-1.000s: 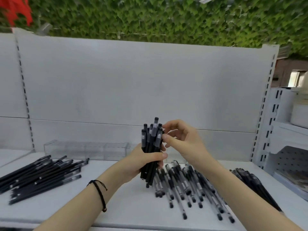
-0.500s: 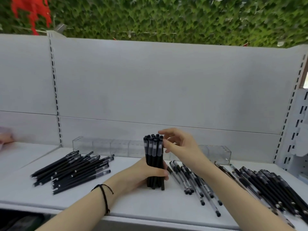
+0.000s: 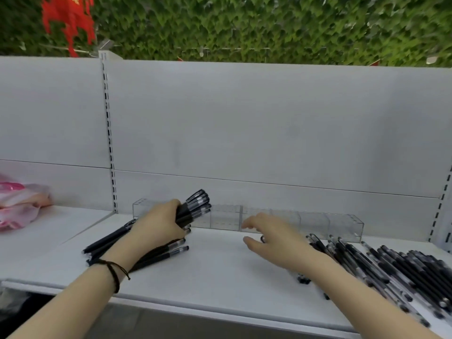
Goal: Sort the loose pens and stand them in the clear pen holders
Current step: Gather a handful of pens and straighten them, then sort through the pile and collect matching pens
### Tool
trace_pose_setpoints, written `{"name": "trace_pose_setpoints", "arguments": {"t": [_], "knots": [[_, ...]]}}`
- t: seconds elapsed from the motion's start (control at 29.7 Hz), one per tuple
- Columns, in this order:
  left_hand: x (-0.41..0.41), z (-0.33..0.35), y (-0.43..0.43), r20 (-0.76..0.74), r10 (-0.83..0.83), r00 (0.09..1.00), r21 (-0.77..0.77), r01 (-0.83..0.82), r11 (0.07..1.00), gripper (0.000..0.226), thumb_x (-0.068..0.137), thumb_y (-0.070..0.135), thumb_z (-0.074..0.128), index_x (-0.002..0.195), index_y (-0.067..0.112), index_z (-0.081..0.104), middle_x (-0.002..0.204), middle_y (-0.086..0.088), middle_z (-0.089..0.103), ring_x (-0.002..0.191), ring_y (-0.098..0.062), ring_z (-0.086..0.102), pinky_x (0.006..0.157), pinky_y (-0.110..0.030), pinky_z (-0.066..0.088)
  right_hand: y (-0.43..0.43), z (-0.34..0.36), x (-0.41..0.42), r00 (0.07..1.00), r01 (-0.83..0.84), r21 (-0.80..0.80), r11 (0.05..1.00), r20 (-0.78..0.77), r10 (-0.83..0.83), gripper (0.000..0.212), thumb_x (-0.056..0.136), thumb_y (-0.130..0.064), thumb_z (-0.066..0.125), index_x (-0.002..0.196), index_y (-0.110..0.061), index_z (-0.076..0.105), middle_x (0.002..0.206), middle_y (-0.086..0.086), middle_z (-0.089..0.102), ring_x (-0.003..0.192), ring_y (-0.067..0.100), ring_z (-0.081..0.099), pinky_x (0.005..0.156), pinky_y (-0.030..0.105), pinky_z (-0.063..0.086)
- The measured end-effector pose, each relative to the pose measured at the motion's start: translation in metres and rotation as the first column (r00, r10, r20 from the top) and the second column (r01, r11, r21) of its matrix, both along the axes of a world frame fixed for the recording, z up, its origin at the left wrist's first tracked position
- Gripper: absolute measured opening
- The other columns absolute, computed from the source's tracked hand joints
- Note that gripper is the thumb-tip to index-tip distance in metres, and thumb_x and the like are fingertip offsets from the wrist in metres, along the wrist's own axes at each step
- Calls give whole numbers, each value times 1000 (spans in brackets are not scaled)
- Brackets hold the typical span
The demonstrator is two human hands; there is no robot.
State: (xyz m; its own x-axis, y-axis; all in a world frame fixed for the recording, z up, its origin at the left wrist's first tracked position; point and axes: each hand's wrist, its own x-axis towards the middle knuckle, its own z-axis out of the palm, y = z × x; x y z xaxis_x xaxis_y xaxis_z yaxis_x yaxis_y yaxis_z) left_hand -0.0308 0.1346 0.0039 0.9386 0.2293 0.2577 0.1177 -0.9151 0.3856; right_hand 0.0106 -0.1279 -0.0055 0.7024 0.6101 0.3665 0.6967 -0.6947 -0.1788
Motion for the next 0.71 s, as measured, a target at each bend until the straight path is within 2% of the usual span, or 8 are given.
{"name": "trace_pose_setpoints", "arguments": {"t": [0.07,0.13,0.24,0.34,0.4,0.57,0.71], "knots": [[-1,-1,21,-33,76,997,107,-72,992,46,74,24,67,115,20,45,102,-3,61,89,-23,61,75,-37,55,11,-2,-3,999,15,-65,998,33,-13,37,97,-41,45,132,-29,49,131,-13,51,120,10,47,96,28,39],[0,-1,34,-67,132,989,162,-120,979,52,76,22,66,122,18,41,108,-2,57,93,-23,59,74,-35,53,20,-4,-5,999,5,-81,997,35,-3,38,97,-42,45,132,-30,49,134,-12,50,124,11,45,98,29,39],[4,-6,47,-122,182,976,181,-159,971,49,79,22,66,119,18,40,113,-2,54,94,-23,57,69,-32,46,32,-6,-6,999,8,-128,992,48,-1,38,97,-42,44,132,-29,49,133,-10,50,123,12,45,92,25,36],[6,-13,49,-175,182,968,225,-141,964,47,84,37,66,120,19,43,117,-3,56,99,-22,57,74,-31,48,40,-8,-7,998,28,-159,987,62,-18,37,97,-42,44,131,-29,49,133,-9,50,123,14,45,94,28,38],[5,-17,47,-152,179,972,256,-136,957,50,85,48,64,122,20,47,119,-1,57,106,-21,57,79,-32,50,44,-9,-8,997,39,-166,985,67,-28,36,97,-41,44,131,-30,50,132,-9,50,122,14,45,95,30,39],[-1,-24,39,-77,201,977,386,-156,909,46,88,65,49,109,24,50,105,5,58,101,-18,60,69,-29,43,46,-12,-12,998,54,-188,981,32,-49,36,97,-40,45,131,-30,50,131,-9,49,121,15,45,89,29,36],[-7,-27,35,50,200,979,475,-199,857,47,90,67,42,115,28,49,114,5,60,110,-20,56,76,-31,41,45,-15,-11,997,74,-194,978,37,-68,37,96,-40,45,131,-29,50,130,-10,50,119,15,48,92,30,40]]}}
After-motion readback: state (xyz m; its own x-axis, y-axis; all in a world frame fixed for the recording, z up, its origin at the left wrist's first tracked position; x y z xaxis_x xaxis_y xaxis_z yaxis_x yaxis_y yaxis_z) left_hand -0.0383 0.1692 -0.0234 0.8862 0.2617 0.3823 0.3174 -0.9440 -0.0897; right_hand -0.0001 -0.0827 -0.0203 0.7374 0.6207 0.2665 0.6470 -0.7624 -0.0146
